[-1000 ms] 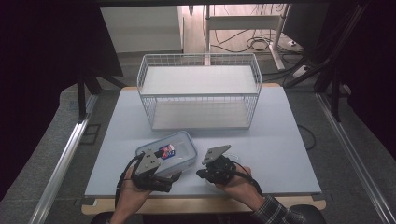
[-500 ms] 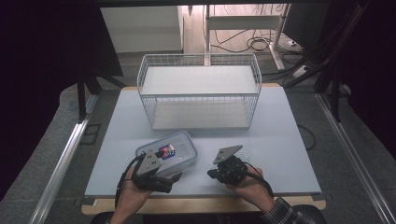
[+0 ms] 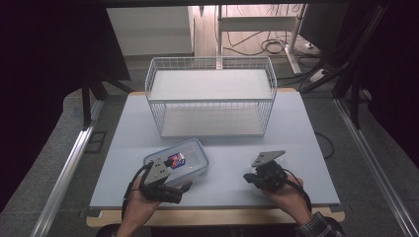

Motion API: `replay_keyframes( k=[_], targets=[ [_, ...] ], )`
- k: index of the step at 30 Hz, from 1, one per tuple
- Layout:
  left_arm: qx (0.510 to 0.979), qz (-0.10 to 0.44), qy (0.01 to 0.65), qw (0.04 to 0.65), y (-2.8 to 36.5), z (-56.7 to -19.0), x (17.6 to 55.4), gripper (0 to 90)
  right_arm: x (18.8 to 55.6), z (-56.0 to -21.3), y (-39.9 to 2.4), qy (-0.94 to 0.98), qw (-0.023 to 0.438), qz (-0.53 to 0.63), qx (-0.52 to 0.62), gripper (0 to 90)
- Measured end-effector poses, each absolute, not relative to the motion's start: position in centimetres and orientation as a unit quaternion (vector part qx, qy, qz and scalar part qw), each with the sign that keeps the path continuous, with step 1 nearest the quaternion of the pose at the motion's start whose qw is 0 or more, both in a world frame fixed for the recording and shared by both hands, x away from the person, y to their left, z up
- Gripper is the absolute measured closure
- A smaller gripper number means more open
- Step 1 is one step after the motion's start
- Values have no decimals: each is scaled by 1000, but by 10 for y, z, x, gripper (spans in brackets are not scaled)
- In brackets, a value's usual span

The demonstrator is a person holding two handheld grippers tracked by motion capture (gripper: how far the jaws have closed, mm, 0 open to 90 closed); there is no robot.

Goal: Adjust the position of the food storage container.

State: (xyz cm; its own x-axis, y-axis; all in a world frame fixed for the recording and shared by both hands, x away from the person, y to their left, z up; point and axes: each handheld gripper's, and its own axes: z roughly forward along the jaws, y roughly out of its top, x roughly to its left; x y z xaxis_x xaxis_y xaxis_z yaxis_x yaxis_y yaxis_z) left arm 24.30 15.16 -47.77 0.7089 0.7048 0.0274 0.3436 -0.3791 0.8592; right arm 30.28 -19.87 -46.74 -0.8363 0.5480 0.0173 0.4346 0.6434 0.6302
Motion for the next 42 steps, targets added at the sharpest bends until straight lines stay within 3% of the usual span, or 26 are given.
replay_keyframes(
  k=[16,24,27,32,35,38,42],
  targets=[
    [806,191,361,428,159,-478,247,71,328,-465,-278,858,138,323,374,893],
    [804,196,368,424,164,-477,248,97,335,-466,-294,847,157,318,396,890],
    [793,210,386,422,178,-472,245,241,332,-464,-289,850,159,329,380,891],
    [760,211,439,430,215,-470,242,651,328,-460,-280,854,158,357,344,894],
    [747,218,469,418,236,-475,241,822,328,-460,-272,854,153,367,336,894],
    [737,214,497,406,254,-483,241,893,329,-460,-263,851,150,378,332,894],
    [737,190,525,381,264,-499,247,897,333,-460,-248,850,138,393,324,894]
  ],
)
